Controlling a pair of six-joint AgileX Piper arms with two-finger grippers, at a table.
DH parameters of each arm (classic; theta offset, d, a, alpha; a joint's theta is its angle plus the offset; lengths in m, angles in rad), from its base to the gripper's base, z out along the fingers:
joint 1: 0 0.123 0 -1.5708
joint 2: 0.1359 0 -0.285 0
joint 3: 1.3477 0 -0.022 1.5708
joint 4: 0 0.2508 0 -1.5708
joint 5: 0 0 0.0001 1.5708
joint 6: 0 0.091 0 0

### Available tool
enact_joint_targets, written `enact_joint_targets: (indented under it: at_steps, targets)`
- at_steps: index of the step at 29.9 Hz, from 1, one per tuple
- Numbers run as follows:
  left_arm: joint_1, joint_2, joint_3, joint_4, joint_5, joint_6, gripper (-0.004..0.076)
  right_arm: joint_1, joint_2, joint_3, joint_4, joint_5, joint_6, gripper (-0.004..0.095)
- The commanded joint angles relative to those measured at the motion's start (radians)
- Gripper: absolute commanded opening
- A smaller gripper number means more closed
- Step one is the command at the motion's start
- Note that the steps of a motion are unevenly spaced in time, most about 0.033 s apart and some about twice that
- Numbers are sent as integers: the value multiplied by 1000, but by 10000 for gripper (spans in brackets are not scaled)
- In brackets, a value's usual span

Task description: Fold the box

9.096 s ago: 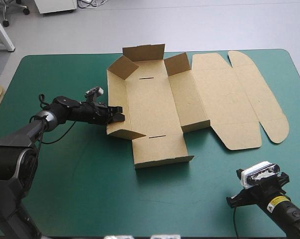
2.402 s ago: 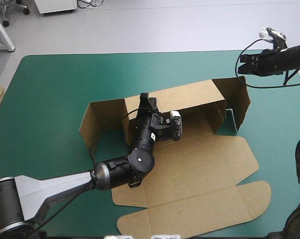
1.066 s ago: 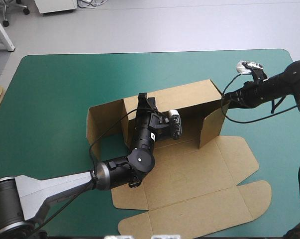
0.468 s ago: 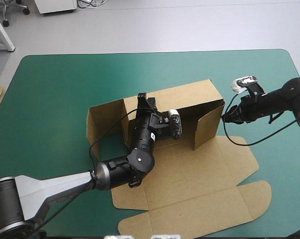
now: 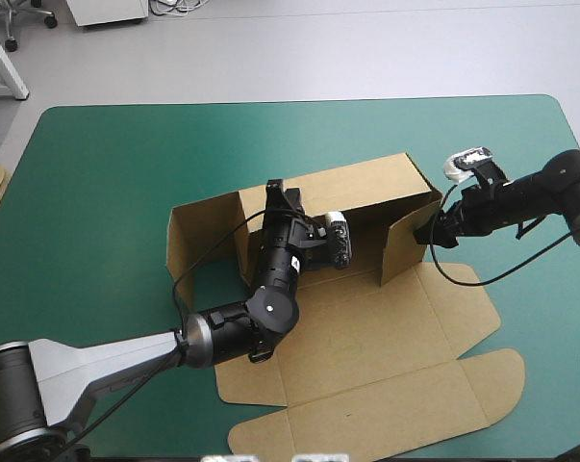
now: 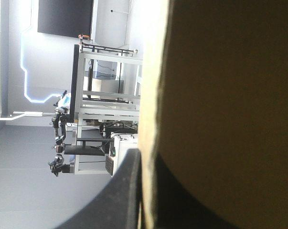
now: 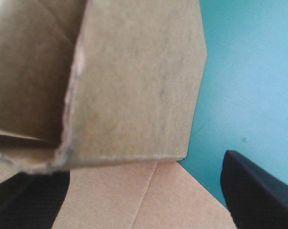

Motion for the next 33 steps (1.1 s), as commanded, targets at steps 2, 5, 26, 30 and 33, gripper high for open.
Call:
enact_joint_targets:
  at_steps: [2, 5, 26, 30, 33]
  targets:
    - [-6, -41, -33, 118, 7, -18, -10, 58, -49, -22, 49, -30, -19, 805]
    - [-6, -41, -33, 118, 7, -18, -10, 104, -49, -22, 18, -69, 6, 805]
    - [-6, -41, -33, 118, 0, -11, -10, 192, -122, 12, 3, -283, 58, 781]
    - [-6, -41, -33, 118, 0, -11, -10, 231, -145, 51, 3, -365, 64, 781]
    - [-6, -41, -33, 118, -4, -11, -10, 249, -146, 72, 1, -396, 80, 781]
